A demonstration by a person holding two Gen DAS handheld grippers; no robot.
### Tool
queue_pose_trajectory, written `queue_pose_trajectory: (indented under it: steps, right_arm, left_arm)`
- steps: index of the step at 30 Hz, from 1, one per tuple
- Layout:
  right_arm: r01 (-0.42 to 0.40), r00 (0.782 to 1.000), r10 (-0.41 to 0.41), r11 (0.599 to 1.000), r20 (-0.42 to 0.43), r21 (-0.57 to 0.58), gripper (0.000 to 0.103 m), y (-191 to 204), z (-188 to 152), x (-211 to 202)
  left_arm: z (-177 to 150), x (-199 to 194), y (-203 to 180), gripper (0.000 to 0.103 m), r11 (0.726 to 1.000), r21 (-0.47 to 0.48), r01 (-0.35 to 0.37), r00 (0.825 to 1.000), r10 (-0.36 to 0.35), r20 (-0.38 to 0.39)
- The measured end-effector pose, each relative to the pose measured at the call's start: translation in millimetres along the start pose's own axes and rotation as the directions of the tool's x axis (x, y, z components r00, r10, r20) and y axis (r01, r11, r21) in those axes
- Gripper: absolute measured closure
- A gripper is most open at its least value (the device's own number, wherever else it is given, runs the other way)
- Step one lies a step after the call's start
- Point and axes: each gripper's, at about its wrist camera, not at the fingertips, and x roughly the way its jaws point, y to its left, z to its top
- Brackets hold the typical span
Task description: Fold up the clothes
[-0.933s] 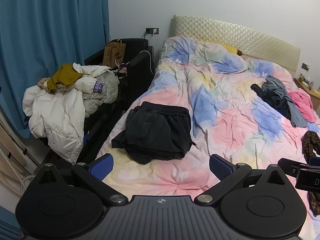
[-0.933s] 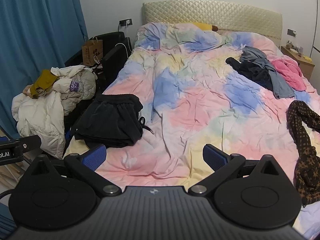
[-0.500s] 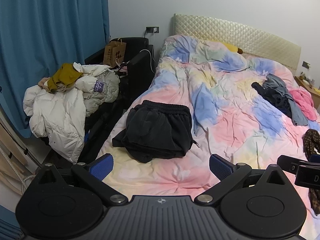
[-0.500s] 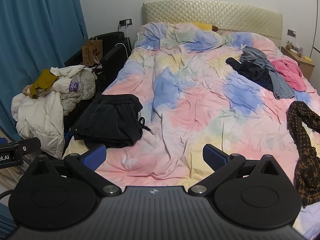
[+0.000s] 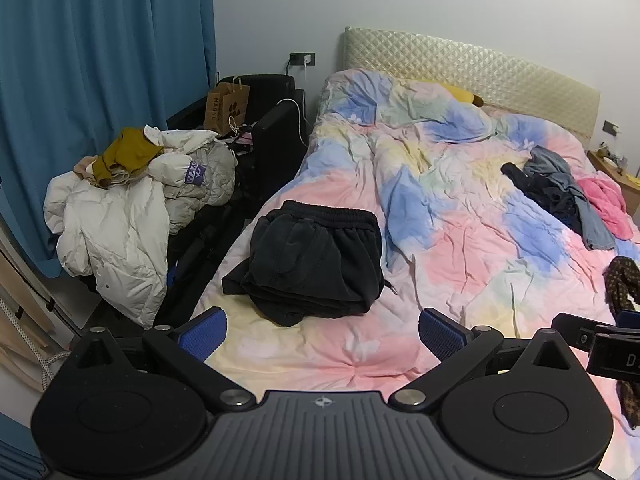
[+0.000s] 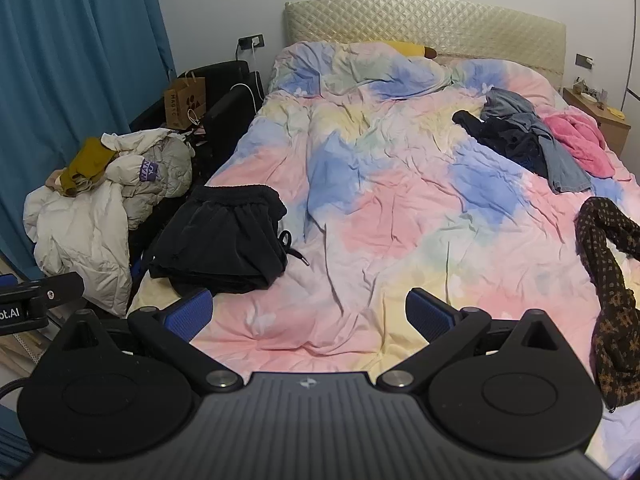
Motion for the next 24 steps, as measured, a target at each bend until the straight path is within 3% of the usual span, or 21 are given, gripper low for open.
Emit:
queue_pose_trajectory:
  steps: [17, 24]
  right_arm:
    - [0.000, 1.000, 0.000, 1.000, 0.018, -0.005, 0.000, -2.5, 1.4, -4.2]
    - [-0.041, 0.999, 0.041, 0.999, 0.006, -0.016, 0.000, -9.4, 0.9, 0.0]
  left_arm:
    - [2.8, -7.5, -1.9, 0.000, 1.000, 0.006, 0.001, 1.000, -0.001, -0.016]
    - [1.7, -12.3, -0.6, 0.000, 0.999, -0.033, 0.019, 0.999, -0.020, -0.027]
